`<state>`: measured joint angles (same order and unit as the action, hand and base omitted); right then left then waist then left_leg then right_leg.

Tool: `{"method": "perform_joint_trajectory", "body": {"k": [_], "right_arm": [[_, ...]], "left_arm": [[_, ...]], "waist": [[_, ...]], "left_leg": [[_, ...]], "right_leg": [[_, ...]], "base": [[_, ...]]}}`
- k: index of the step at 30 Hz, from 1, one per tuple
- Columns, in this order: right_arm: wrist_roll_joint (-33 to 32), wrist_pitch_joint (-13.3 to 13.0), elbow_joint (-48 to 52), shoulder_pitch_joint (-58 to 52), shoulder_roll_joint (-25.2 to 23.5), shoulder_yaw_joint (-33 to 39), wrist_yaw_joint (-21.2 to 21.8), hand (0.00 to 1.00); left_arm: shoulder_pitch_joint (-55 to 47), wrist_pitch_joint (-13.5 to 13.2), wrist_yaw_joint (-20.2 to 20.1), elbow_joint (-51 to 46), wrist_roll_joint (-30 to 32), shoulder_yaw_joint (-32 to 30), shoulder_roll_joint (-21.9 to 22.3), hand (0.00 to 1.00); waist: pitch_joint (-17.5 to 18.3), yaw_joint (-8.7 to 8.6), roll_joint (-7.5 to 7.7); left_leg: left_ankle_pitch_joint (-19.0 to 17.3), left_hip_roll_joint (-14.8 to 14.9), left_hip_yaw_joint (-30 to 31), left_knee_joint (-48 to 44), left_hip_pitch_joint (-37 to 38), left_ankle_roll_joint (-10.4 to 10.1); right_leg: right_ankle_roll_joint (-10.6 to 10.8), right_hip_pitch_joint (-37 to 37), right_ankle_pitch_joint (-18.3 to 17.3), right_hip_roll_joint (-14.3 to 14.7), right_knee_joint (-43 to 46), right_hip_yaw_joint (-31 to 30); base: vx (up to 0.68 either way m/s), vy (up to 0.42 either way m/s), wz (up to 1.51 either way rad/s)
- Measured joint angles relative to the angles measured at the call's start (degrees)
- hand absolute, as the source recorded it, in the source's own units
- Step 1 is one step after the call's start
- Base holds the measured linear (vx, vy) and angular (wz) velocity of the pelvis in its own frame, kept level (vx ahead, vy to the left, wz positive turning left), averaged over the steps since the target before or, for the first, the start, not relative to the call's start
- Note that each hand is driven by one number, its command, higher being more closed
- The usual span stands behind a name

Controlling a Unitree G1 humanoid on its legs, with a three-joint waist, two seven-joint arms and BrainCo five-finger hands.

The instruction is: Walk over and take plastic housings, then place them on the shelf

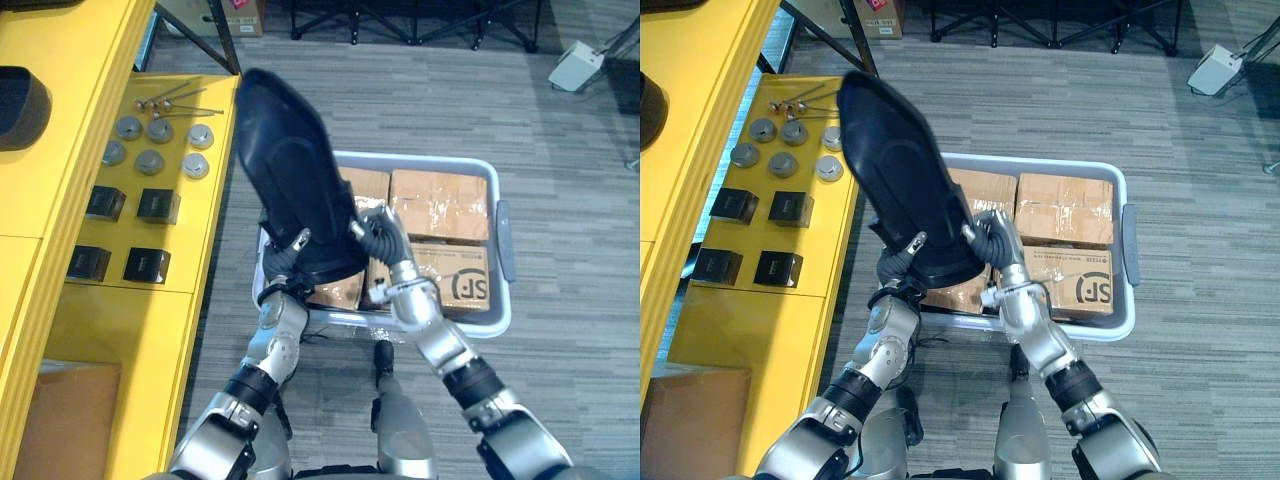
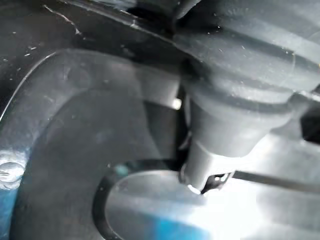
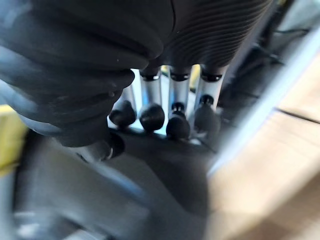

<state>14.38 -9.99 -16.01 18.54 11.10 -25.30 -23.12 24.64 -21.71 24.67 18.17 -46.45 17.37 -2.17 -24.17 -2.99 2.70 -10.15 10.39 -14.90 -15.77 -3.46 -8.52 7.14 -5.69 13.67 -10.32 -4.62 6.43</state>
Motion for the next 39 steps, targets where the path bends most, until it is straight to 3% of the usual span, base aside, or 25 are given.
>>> {"method": "perform_joint_trajectory", "body": {"k": [5, 8, 11, 14, 17, 20, 22, 27, 29, 33, 39], "right_arm": [[-0.98, -1.26, 0.46, -7.2, -3.89, -6.73, 0.55, 0.0], [-3.1, -1.61, 2.01, -9.87, -5.63, -6.3, 0.26, 0.0], [-3.99, -3.0, 3.59, -11.18, -5.34, -4.63, -0.59, 0.0], [-6.77, -6.42, 10.37, -13.67, -4.9, -0.83, -0.78, 0.0], [-8.97, -11.96, 18.72, -13.73, -4.01, 3.71, -0.39, 0.0], [-11.43, -13.74, 20.62, -14.04, -3.3, 7.13, 1.08, 0.0], [-12.12, -13.52, 21.16, -16.18, -3.23, 8.64, 1.7, 0.0], [-15.79, -11.84, 22.8, -23.25, -4.12, 11.23, 3.33, 0.0], [-17.12, -10.88, 22.8, -24.34, -4.19, 12.66, 4.49, 0.0], [-19.39, -5.69, 22.24, -27.63, -4.27, 15.42, 9.0, 0.0], [-23.39, -4.72, 21.43, -28.56, -4.31, 14.75, 13.43, 0.0]], "left_arm": [[-2.57, 0.66, 1.73, -3.54, 9.02, 0.19, 1.81, 1.0], [-6.44, 1.39, 2.28, -5.47, 16.26, -0.77, 2.45, 1.0], [-8.77, 2.85, 2.38, -5.59, 20.7, -1.66, 2.34, 1.0], [-13.94, 5.53, 3.45, -5.62, 27.25, -3.57, 1.66, 1.0], [-19.49, 7.79, 5.76, -5.37, 32.81, -5.48, 1.46, 1.0], [-22.62, 7.87, 8.08, -5.94, 37.28, -7.98, 1.62, 1.0], [-22.74, 7.4, 9.7, -7.53, 38.68, -10.26, 1.61, 1.0], [-24.9, 2.53, 14.47, -16.82, 43.06, -16.7, 1.49, 1.0], [-25.88, 1.08, 14.5, -18.33, 43.06, -18.04, 1.52, 1.0], [-31.82, 0.48, 12.52, -25.65, 43.01, -19.45, 3.21, 1.0], [-36.19, 0.5, 11.02, -31.8, 45.44, -19.57, 3.16, 1.0]], "waist": [[7.0, 0.57, 0.29], [10.58, 0.87, 0.49], [11.34, 2.01, 1.41], [12.09, 2.08, 1.13], [13.48, 1.95, -0.16], [15.09, 2.05, -0.7], [15.5, 2.11, -0.45], [16.19, 2.09, 0.5], [16.49, 2.15, 0.23], [18.03, 2.12, -1.14], [18.45, 2.72, -1.88]], "left_leg": [[0.4, -0.06, -0.33, 2.69, 3.34, -0.04], [0.56, -0.47, -0.78, 3.77, 5.21, 0.03], [0.66, -1.33, -1.14, 4.21, 6.04, 0.19], [1.49, -1.35, -1.3, 5.9, 6.54, -0.13], [2.02, -0.94, -1.52, 6.46, 6.59, -0.59], [2.04, -0.29, -1.55, 6.71, 7.41, -0.66], [2.04, -0.21, -1.6, 7.33, 8.25, -0.66], [1.94, -0.22, -1.92, 7.35, 8.46, -0.62], [1.94, -0.23, -2.03, 7.36, 8.46, -0.63], [1.93, -0.22, -2.3, 7.61, 8.53, -0.65], [1.75, -0.2, -1.87, 7.24, 8.39, -0.69]], "right_leg": [[-0.01, 2.06, 0.0, 0.23, -0.09, 1.09], [-0.05, 3.26, -0.05, -0.03, -0.13, 1.28], [0.41, 3.79, -1.75, -0.88, -0.6, 1.36], [0.34, 3.39, -2.38, -0.56, -0.58, 1.56], [0.09, 2.82, -2.41, -0.03, -0.09, 1.6], [0.01, 3.42, -1.64, 0.68, -0.08, 1.75], [-0.01, 3.96, -1.65, 0.84, -0.08, 2.07], [-0.26, 3.93, -1.89, 0.83, -0.5, 2.31], [-0.65, 3.81, -2.2, 0.84, -0.6, 2.33], [-0.75, 3.62, -2.35, 0.9, -0.6, 2.31], [-0.93, 3.89, -2.6, 0.82, -0.59, 2.7]], "base": [[0.01, 0.001, -0.01], [-0.01, 0.024, -0.04], [-0.09, 0.016, -0.05], [-0.07, -0.038, -0.04], [0.01, -0.039, -0.05], [0.05, -0.021, -0.03], [0.02, -0.005, -0.02], [-0.01, 0.002, -0.01], [-0.04, 0.002, -0.03], [0.0, 0.0, 0.0], [-0.01, 0.001, 0.03]]}}
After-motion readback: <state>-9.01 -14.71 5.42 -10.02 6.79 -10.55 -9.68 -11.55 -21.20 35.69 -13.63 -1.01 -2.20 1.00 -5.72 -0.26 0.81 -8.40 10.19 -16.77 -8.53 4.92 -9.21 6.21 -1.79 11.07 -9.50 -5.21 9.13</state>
